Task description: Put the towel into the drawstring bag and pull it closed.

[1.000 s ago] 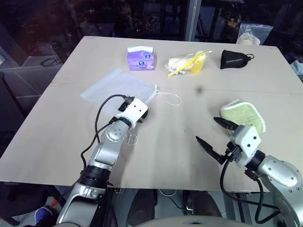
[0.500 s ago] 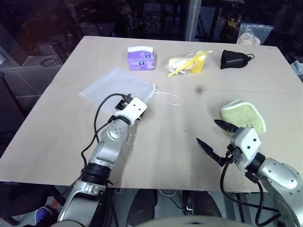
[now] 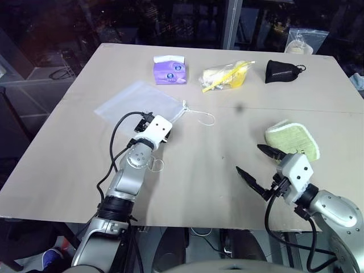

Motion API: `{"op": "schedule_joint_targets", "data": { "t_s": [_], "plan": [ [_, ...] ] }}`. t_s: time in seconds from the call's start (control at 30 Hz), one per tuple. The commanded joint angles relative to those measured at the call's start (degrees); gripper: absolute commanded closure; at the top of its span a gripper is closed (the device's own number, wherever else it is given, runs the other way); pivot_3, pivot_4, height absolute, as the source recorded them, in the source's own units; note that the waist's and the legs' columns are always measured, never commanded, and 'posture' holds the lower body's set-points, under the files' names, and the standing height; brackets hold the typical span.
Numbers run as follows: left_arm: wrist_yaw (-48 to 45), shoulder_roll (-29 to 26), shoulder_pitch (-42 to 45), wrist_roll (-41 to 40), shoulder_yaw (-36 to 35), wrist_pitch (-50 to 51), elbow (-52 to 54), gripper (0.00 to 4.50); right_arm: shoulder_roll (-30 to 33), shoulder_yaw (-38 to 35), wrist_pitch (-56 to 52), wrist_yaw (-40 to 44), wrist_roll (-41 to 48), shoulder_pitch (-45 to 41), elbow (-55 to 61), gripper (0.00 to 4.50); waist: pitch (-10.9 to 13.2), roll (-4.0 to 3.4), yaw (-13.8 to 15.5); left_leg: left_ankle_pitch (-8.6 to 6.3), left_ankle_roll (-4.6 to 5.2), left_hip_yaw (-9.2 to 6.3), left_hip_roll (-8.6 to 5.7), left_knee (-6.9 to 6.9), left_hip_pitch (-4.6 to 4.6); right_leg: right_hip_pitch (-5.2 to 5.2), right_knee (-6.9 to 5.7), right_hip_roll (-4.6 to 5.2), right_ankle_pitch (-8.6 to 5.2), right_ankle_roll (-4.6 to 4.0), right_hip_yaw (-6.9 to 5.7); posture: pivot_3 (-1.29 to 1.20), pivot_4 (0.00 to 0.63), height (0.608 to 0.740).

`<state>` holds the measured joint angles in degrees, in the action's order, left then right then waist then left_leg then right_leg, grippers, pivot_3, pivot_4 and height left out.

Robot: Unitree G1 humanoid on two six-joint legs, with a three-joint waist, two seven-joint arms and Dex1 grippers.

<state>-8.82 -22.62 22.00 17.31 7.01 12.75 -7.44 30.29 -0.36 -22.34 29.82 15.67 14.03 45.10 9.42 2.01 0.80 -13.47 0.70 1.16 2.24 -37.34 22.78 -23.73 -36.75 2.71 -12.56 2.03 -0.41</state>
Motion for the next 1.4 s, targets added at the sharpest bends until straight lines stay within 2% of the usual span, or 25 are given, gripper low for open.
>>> {"op": "schedule_joint_targets", "data": {
  "t_s": [0.03, 0.33, 0.6, 0.77, 0.83, 0.9, 1.07, 1.13, 1.27, 1.33, 1.4],
  "plan": [
    [-0.83, -0.24, 0.56, 0.67, 0.11, 1.13, 0.46, 0.75, 0.28, -0.10, 1.01, 0.30, -0.02, 0.23, 1.40, 0.00, 0.00, 0.00, 0.00, 0.00, 0.00, 0.00, 0.00, 0.00, 0.00, 0.00, 0.00, 0.00, 0.00, 0.00, 0.00, 0.00, 0.150, 0.740],
    [1.47, -0.38, 3.32, 5.45, 1.26, 7.61, -1.72, 0.75, 0.32, 0.07, 0.94, 0.06, -0.22, 0.50, 1.68, 0.00, -0.02, 0.00, -0.13, 0.00, 0.00, 0.00, 0.00, -0.01, -0.07, 0.01, -0.04, -0.02, -0.01, 0.02, 0.00, 0.00, 0.150, 0.740],
    [9.41, 3.48, 10.50, 10.22, 3.39, 11.08, -11.72, 0.75, 0.00, 0.57, 0.82, -0.56, -0.68, 0.09, 1.64, 0.00, -0.05, 0.01, -0.14, 0.00, 0.00, -0.01, -0.02, -0.04, -0.07, 0.03, -0.05, -0.02, 0.00, 0.04, 0.00, 0.00, 0.150, 0.740],
    [10.04, 8.31, 15.28, 3.24, -3.55, 18.06, -19.28, 0.75, -0.19, 0.66, 0.73, -0.78, -0.93, -0.45, 1.30, 0.00, -0.12, 0.00, -0.01, 0.00, 0.01, -0.03, -0.02, -0.05, -0.07, 0.03, -0.06, -0.03, 0.13, 0.26, -0.02, 0.00, 0.150, 0.740],
    [8.95, 8.52, 17.30, 1.58, -4.64, 18.53, -21.98, 1.27, -0.30, 0.90, 0.64, -0.91, -1.07, -0.65, 1.27, 0.00, -0.20, -0.08, -0.09, 0.00, 0.01, -0.03, -0.02, -0.05, -0.12, 0.05, -0.07, -0.03, 0.12, 0.27, -0.02, 0.00, 0.150, 0.740],
    [7.49, 7.78, 19.39, -0.34, -5.81, 18.62, -25.26, 2.01, -0.44, 1.19, 0.66, -1.04, -1.32, -0.83, 1.11, 0.00, -0.25, -0.16, -0.26, 0.00, 0.01, -0.03, -0.02, -0.05, -0.15, 0.07, -0.07, -0.03, 0.12, 0.27, -0.02, 0.00, 0.150, 0.740],
    [2.06, 4.68, 22.11, -6.18, -8.59, 15.28, -32.11, 4.45, -1.20, 1.30, 0.55, -1.70, -1.62, -1.62, 0.63, 0.00, -0.33, -0.20, -1.40, 0.00, 0.01, -0.03, 0.00, -0.02, -0.19, 0.07, -0.09, -0.07, 0.13, 0.26, 0.00, 0.00, 0.150, 0.740],
    [-2.45, 3.75, 22.88, -10.41, -10.97, 13.62, -33.62, 4.45, -1.62, 1.32, 0.19, -2.01, -1.41, -1.76, 0.74, 0.00, -0.36, -0.25, -1.57, 0.00, 0.00, -0.03, 0.01, 0.00, -0.21, 0.07, -0.09, -0.07, 0.13, 0.26, 0.01, 0.00, 0.150, 0.740],
    [-17.94, 1.77, 24.29, -23.24, -17.46, 19.57, -31.34, 4.45, -2.49, 0.25, -1.55, -2.64, 0.41, -1.59, 1.33, 0.00, -0.37, -0.26, -1.51, 0.00, 0.00, -0.03, 0.01, 0.01, -0.19, 0.06, -0.09, -0.07, 0.13, 0.26, -0.01, 0.00, 0.150, 0.740],
    [-24.20, -0.22, 25.00, -29.30, -20.41, 26.92, -29.20, 4.45, -2.81, -0.54, -2.50, -3.20, 0.90, -1.42, 1.68, 0.00, -0.36, -0.25, -1.48, 0.00, 0.00, -0.02, -0.01, 0.00, -0.14, 0.06, -0.07, -0.05, 0.13, 0.25, -0.01, 0.00, 0.150, 0.740],
    [-30.07, -3.60, 26.58, -36.71, -23.10, 41.38, -26.57, 4.45, -2.73, -1.68, -3.90, -3.85, 1.29, -0.93, 1.60, 0.00, -0.33, -0.20, -1.44, 0.00, 0.00, -0.03, -0.02, 0.00, -0.06, 0.04, -0.04, -0.04, 0.13, 0.24, -0.01, 0.00, 0.150, 0.740]
  ]
}}
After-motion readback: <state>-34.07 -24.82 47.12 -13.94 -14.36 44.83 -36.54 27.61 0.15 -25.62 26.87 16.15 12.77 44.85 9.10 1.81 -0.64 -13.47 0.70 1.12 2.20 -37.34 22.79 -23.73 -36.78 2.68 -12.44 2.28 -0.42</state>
